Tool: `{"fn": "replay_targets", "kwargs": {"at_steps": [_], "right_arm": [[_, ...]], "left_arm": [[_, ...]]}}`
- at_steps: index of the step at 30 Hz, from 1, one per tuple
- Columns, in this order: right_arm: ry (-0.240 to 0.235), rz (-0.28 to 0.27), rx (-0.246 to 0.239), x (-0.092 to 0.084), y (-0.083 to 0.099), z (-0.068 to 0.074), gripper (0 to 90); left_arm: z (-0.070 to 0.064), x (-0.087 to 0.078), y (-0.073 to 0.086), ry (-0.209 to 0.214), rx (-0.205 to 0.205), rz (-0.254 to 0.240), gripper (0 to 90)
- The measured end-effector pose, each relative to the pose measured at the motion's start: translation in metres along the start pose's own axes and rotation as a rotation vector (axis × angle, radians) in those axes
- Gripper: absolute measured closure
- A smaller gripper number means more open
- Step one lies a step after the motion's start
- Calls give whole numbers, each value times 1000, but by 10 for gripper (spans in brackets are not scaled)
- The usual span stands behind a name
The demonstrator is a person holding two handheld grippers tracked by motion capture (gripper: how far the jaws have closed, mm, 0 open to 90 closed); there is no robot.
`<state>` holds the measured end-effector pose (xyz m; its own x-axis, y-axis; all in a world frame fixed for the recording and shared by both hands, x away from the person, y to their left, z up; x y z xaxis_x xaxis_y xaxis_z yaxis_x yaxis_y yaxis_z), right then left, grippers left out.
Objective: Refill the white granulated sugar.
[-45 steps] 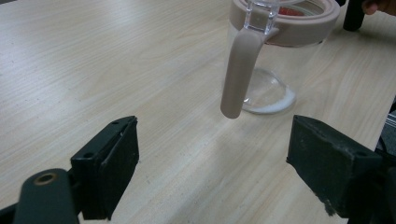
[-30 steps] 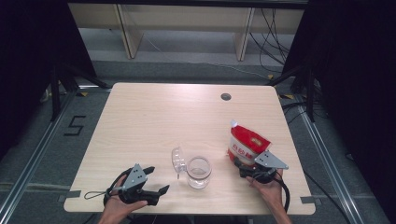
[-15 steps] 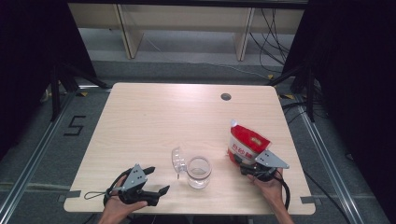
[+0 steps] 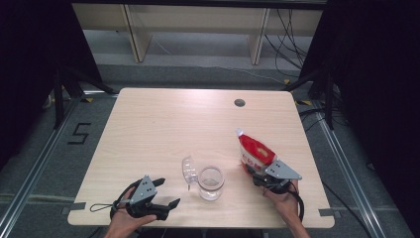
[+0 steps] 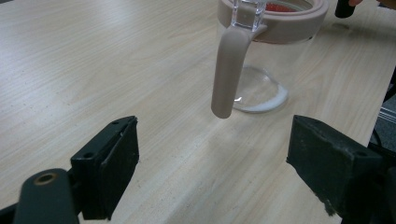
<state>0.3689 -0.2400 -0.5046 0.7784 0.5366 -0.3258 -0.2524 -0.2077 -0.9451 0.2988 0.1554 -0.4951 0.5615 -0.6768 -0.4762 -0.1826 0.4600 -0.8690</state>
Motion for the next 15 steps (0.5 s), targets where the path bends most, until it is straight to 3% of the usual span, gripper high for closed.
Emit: {"fn": "replay_targets", "kwargs": {"at_steps": [1, 2, 3, 4, 5, 7, 10, 13, 14, 15], "right_arm": [[15, 12, -41, -2, -2, 1, 447], [21, 20, -51, -3, -2, 2, 448], [31, 16, -82, -4, -3, 2, 449], [31, 16, -82, -4, -3, 2, 449], [37, 26, -76, -6, -4, 4, 451], [45, 20, -93, -9, -6, 5, 452], [71, 18, -138, -17, -12, 11, 453], [89, -6, -195, -27, -20, 15, 454], [109, -14, -230, -30, -23, 18, 454], [134, -3, -330, -35, -27, 23, 454]], "left_arm": [[1, -1, 0, -4, -12, -1, 162], [3, -2, 1, -12, -4, -3, 162], [3, -1, 2, -13, -31, -3, 162], [3, -1, 2, -13, -31, -3, 162], [4, -1, 2, -10, -6, 6, 162], [2, 0, 1, -5, -12, 4, 163], [4, 0, 1, -4, 19, 7, 163], [4, -1, 2, -13, 19, 12, 162], [4, -1, 2, -14, 23, 17, 163], [4, -2, 2, -11, 17, 17, 163]]}}
Point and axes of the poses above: each handheld gripper's, and its own axes: x roughly forward along the jaws, y roughly out of its underside, z roughly to its left, the point moved 1 cm from there along x, roughly forward along the jaws, and after that the axes turned 12 degrees about x, right-handed, at the moved point
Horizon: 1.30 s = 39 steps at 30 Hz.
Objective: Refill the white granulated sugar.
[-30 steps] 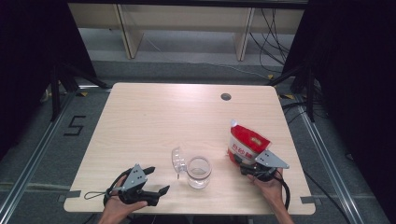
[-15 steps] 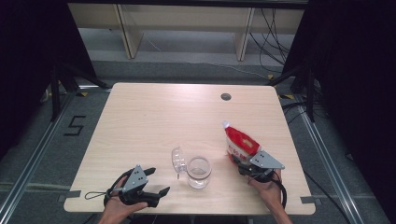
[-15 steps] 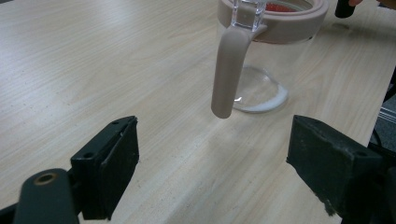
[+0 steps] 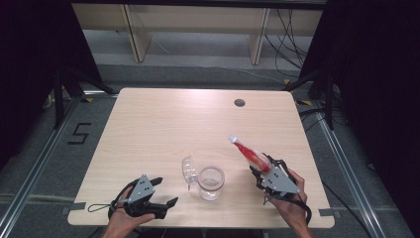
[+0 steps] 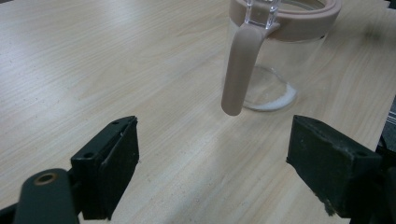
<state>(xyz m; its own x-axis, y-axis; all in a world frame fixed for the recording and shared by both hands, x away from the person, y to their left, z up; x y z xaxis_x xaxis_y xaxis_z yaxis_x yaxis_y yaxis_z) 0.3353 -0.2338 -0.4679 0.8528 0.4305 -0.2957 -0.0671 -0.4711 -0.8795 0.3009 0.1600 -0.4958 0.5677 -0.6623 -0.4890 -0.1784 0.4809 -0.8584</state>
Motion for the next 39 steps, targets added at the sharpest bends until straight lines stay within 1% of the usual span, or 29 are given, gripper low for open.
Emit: {"fn": "replay_targets", "kwargs": {"at_steps": [1, 2, 3, 4, 5, 6, 8, 10, 12, 13, 15, 16, 17, 18, 19, 20, 21, 22, 23, 24, 25, 28, 29, 31, 32, 34, 36, 37, 39], "right_arm": [[0, 0, 0, 0, 0, 0, 454], [2, 2, -40, -5, -4, 3, 455], [2, 2, -40, -5, -4, 3, 455], [14, 10, -90, -9, -6, 6, 455], [14, 10, -90, -9, -6, 6, 455], [19, 20, -124, -13, -7, 10, 455], [21, 23, -137, -15, -8, 11, 456], [31, 30, -192, -20, -9, 15, 456], [44, 45, -279, -23, -11, 20, 457], [44, 45, -279, -23, -11, 20, 457], [57, 56, -325, -25, -12, 23, 457], [68, 71, -369, -27, -13, 26, 457], [68, 71, -369, -27, -13, 26, 457], [95, 75, -454, -27, -15, 29, 458], [95, 75, -454, -27, -15, 29, 458], [106, 80, -500, -27, -15, 33, 458], [106, 80, -500, -27, -15, 33, 458], [110, 77, -554, -28, -17, 35, 459], [110, 77, -554, -28, -17, 35, 459], [121, 75, -603, -28, -17, 37, 460], [121, 75, -603, -28, -17, 37, 460], [163, 105, -725, -30, -20, 42, 461], [158, 104, -698, -31, -19, 43, 461], [170, 109, -705, -32, -18, 44, 462], [179, 112, -765, -32, -19, 43, 462], [186, 122, -774, -33, -19, 44, 462], [182, 119, -817, -33, -20, 41, 463], [182, 119, -817, -33, -20, 41, 463], [192, 136, -914, -34, -24, 41, 464]], "left_arm": [[0, 0, 0, 0, 0, 0, 162], [-1, 0, 0, -1, -11, -2, 162], [0, 0, 0, 4, 3, -4, 162], [0, 0, 0, 3, 4, -4, 162], [0, 1, 0, 0, -6, -12, 162], [0, 0, 0, 0, -1, -2, 163], [0, 0, 0, -6, 9, -4, 163], [0, 0, 0, -7, 11, 3, 162], [-1, 0, 0, -6, 3, -5, 163], [-1, 0, 0, -6, 3, -5, 163], [-1, 1, 1, -6, 8, -4, 162], [-1, 1, 1, -5, 7, -8, 163], [-1, 1, 1, -6, -2, -12, 163], [0, 1, 1, -3, 8, -8, 163], [0, 1, 1, -3, 8, -8, 163], [-2, 2, 1, -4, -22, -7, 163], [-2, 2, 1, -4, -22, -7, 163], [-2, 2, 2, -5, -16, -5, 163], [-2, 2, 2, -5, -16, -5, 162], [-2, 2, 2, -5, -16, -5, 162], [-2, 2, 2, -5, -16, -5, 163], [-2, 2, 2, -3, -22, -6, 163], [-2, 2, 2, -3, -21, -6, 162], [-2, 2, 2, -4, -21, -6, 163], [-2, 2, 2, -6, -12, -6, 163], [-1, 2, 2, -3, -9, 6, 163], [-1, 2, 2, -4, -12, 1, 163], [-1, 2, 2, -4, -12, 1, 163], [-1, 2, 2, -7, -16, 1, 162]]}}
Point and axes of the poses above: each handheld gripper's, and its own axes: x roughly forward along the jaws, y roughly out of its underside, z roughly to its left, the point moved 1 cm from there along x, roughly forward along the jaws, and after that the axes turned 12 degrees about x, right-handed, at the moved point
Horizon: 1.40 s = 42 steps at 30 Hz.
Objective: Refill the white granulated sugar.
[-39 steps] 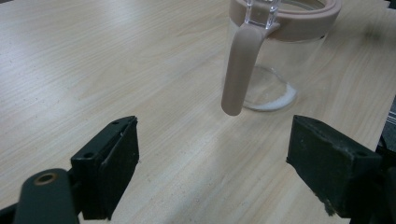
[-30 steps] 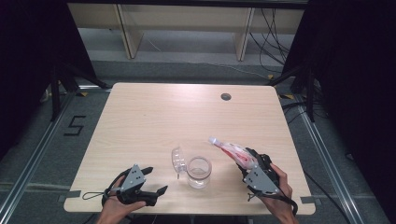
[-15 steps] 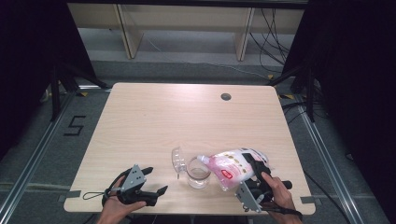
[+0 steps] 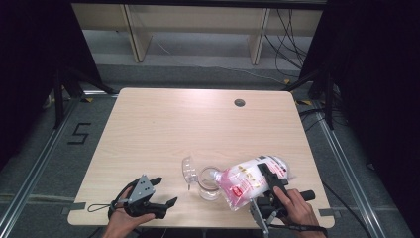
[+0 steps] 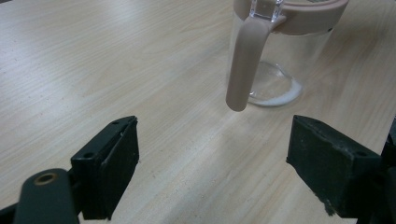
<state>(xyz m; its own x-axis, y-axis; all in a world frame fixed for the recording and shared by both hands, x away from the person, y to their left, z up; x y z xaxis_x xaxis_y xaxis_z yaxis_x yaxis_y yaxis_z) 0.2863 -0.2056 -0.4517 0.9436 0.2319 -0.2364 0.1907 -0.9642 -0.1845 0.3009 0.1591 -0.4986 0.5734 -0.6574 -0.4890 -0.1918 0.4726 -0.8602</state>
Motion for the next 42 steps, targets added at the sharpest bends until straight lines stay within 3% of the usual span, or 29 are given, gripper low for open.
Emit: {"fn": "replay_targets", "kwargs": {"at_steps": [1, 2, 6, 7, 10, 12, 13, 15, 16, 18, 19, 23, 26, 27, 29, 34, 35, 37, 41, 42], "right_arm": [[1, 8, 12, -1, 0, 0, 464], [-13, 12, 60, 0, 2, 4, 464], [-3, 19, 34, -1, 1, 2, 464], [-7, 5, -7, 1, 0, 1, 465], [-11, 25, 8, 0, -1, 4, 465], [-2, 14, -57, 1, -2, 2, 466], [2, 6, -62, 2, -2, 3, 466], [10, 13, -137, 3, -5, 0, 467], [30, -5, -123, 4, -4, 3, 468], [19, 22, -119, 3, -4, 4, 468], [18, 37, -146, 2, -6, 3, 469], [31, 26, -143, 3, -6, 5, 472], [43, 12, -167, 4, -7, 4, 473], [54, 5, -199, 5, -8, 3, 474], [51, 22, -193, 4, -7, 4, 475], [52, 39, -196, 4, -5, 2, 477], [53, 83, -290, 2, -7, -3, 478], [49, 77, -310, 2, -7, -5, 480], [50, 76, -289, 2, -7, -4, 482], [48, 50, -226, 4, -5, 1, 483]], "left_arm": [[0, -1, 0, -3, 12, 2, 163], [2, -1, 0, 1, 40, 6, 163], [1, -1, 0, -8, 28, 12, 163], [0, -1, 0, -9, 21, 12, 162], [0, 0, 1, -7, 18, 10, 163], [0, 1, 1, -4, 23, 12, 163], [0, 0, 1, -2, 21, 16, 163], [0, 1, 1, -4, 21, 14, 163], [-1, 1, 1, -10, 15, 9, 163], [-1, 1, 1, -8, 16, 10, 163], [0, 0, 1, -7, 44, 12, 163], [1, -1, 1, -8, 51, 24, 163], [0, -1, 1, -15, 39, 35, 163], [-1, 0, 1, -12, 38, 23, 163], [-3, 1, 1, -9, 17, 7, 163], [-2, 0, 1, -2, 34, 24, 164], [-2, 0, 1, -2, 34, 23, 164], [-2, 0, 1, -1, 35, 24, 164], [-3, 1, 1, -10, 25, 11, 164], [-3, 1, 1, -10, 24, 11, 164]]}}
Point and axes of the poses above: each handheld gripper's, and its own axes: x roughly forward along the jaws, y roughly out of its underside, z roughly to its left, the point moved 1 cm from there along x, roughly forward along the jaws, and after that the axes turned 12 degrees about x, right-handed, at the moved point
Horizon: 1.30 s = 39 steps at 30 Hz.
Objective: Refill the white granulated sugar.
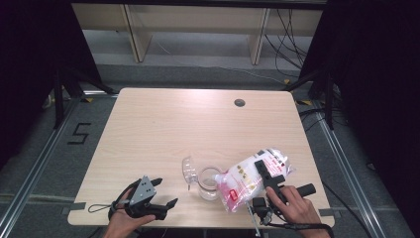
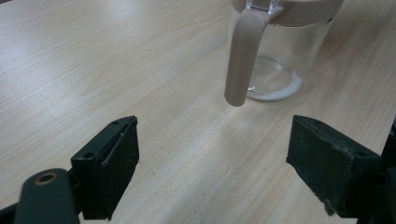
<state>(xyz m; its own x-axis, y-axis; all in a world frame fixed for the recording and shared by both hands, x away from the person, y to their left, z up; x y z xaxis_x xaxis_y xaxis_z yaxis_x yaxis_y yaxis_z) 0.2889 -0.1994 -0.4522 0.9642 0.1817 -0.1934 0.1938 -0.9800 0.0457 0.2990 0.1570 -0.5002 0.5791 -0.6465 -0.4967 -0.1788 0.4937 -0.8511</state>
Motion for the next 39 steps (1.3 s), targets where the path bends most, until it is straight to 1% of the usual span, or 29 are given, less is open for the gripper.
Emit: {"fn": "replay_targets", "kwargs": {"at_steps": [1, 2, 3, 4, 5, 8, 9, 12, 13, 17, 18, 19, 20, 21, 22, 23, 25, 26, 27, 28, 29, 30, 31, 33, 35, 36, 37, 38, 39], "right_arm": [[-2, 15, 35, -1, 0, 1, 484], [-2, 15, 35, -1, 0, 1, 484], [-6, 5, -12, -1, -2, -3, 485], [-6, 5, -12, -1, -2, -3, 485], [5, -11, -7, -1, -1, -1, 485], [2, -6, 2, -1, -1, 0, 486], [-1, -14, -11, 0, -1, 0, 487], [-11, -2, -5, -1, -2, 0, 487], [32, -62, -8, 2, -2, 0, 487], [31, -59, -9, 2, -2, 0, 488], [23, -48, 6, 1, -1, 1, 488], [21, -36, 47, 1, 1, 3, 489], [21, -36, 47, 1, 1, 3, 489], [26, -52, 20, 2, 1, 1, 489], [26, -52, 20, 2, 1, 1, 489], [20, -29, 41, 1, 2, 2, 489], [13, -20, 40, 0, 2, 2, 489], [13, -25, 27, 0, 1, 1, 489], [21, -43, 29, 1, 1, 1, 489], [21, -43, 29, 1, 1, 1, 489], [14, -39, 2, 1, -2, -2, 490], [14, -39, 2, 1, -2, -2, 490], [25, -56, -7, 3, -2, -2, 490], [22, -47, 0, 4, -2, -1, 490], [38, -55, -22, 5, -2, -3, 491], [28, -43, -26, 4, -1, -3, 491], [26, -33, -6, 3, 0, -2, 491], [32, -43, -20, 3, 0, -3, 491], [30, -37, -13, 3, 0, -3, 491]], "left_arm": [[0, 0, 0, 2, 0, 0, 164], [0, 0, 0, 2, 0, 0, 164], [0, 0, 0, 8, 3, 7, 164], [0, 0, 0, 8, 3, 7, 164], [0, 0, 0, 5, 3, 5, 164], [0, 0, 0, 1, 0, -2, 163], [1, -1, 0, -3, 12, 8, 163], [1, -1, 0, 5, 27, 2, 163], [2, -1, 0, 5, 29, 3, 163], [2, -1, 0, 3, 26, 1, 164], [2, -1, 0, 3, 26, 0, 164], [2, -1, 0, 2, 26, 0, 164], [2, -1, 0, 2, 26, 0, 163], [2, -1, 0, 3, 27, 0, 163], [2, -1, 0, 3, 27, 0, 164], [2, -1, 0, 3, 26, 1, 164], [2, -1, 0, 9, 29, 6, 164], [2, -1, 0, 9, 29, 6, 164], [1, 0, 0, 10, 25, 3, 164], [1, 0, 0, 10, 25, 3, 164], [2, -1, 0, 11, 30, 9, 163], [2, -1, 0, 11, 30, 9, 164], [2, -1, 0, 3, 29, 4, 164], [2, -1, 0, 3, 28, 4, 164], [2, -1, 0, 4, 29, 4, 164], [2, -1, 0, 3, 29, 4, 163], [1, 0, 0, 2, 22, -2, 164], [1, 0, 0, 2, 22, -1, 164], [2, -1, 0, 2, 28, 3, 163]]}}
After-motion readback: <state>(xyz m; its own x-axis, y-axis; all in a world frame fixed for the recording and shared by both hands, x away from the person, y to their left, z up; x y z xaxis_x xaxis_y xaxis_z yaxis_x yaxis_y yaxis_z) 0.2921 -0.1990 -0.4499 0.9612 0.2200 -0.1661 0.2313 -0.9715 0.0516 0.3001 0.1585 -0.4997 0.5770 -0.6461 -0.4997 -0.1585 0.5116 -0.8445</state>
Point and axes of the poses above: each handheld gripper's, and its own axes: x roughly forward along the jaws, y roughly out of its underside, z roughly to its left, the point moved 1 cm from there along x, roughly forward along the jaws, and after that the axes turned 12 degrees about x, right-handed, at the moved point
